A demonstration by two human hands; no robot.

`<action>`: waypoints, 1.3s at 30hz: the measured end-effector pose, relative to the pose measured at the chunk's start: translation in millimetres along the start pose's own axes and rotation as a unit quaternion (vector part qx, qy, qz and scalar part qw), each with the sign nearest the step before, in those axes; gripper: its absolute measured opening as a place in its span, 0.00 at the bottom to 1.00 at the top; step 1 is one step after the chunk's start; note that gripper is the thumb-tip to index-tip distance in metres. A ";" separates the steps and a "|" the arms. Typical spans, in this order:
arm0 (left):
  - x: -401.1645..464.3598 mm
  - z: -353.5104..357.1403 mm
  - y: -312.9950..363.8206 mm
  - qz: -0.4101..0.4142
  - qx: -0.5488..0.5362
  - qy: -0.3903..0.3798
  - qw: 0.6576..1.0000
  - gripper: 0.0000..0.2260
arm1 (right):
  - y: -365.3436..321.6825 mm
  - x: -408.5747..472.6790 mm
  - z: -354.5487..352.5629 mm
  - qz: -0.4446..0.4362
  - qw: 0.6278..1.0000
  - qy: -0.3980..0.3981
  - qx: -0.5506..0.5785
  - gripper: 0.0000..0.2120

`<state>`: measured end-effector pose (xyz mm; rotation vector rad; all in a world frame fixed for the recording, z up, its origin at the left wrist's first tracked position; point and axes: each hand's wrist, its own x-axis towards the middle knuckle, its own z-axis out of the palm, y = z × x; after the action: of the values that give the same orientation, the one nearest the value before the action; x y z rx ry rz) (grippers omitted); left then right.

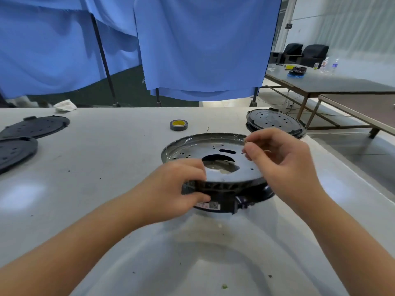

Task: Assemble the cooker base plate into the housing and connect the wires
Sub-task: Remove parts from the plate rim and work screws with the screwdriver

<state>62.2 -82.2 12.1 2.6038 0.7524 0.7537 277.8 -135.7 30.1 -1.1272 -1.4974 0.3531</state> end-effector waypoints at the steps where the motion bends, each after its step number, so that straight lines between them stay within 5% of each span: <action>1: 5.3 -2.8 1.7 -0.006 -0.011 0.006 1.000 0.07 | -2.8 -0.8 -2.6 0.002 1.000 0.018 0.019 0.08; 8: 41.9 -25.1 13.9 -0.064 -0.086 0.009 0.994 0.05 | -18.4 -7.2 -18.0 0.004 0.989 0.101 0.110 0.09; 14: 57.1 -37.1 4.6 -0.170 -0.135 0.106 0.970 0.07 | -11.6 -17.6 1.3 0.059 0.985 0.058 0.152 0.12; 21: 38.5 -39.9 -15.4 -0.207 -0.325 0.227 0.895 0.08 | -8.5 -3.7 26.2 0.086 0.980 0.069 0.166 0.08; 30: 22.8 -18.7 -30.3 -0.186 -0.608 0.278 0.720 0.14 | -25.2 12.1 63.5 0.023 0.989 0.034 0.140 0.07; 39: 14.4 6.9 -34.5 -0.202 -0.679 0.266 0.654 0.21 | -22.0 17.0 83.8 0.017 0.995 0.035 0.091 0.07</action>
<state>62.9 -47.2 -2.9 0.8036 0.4913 1.2474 196.1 -102.5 33.0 -1.0118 -1.3570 0.4592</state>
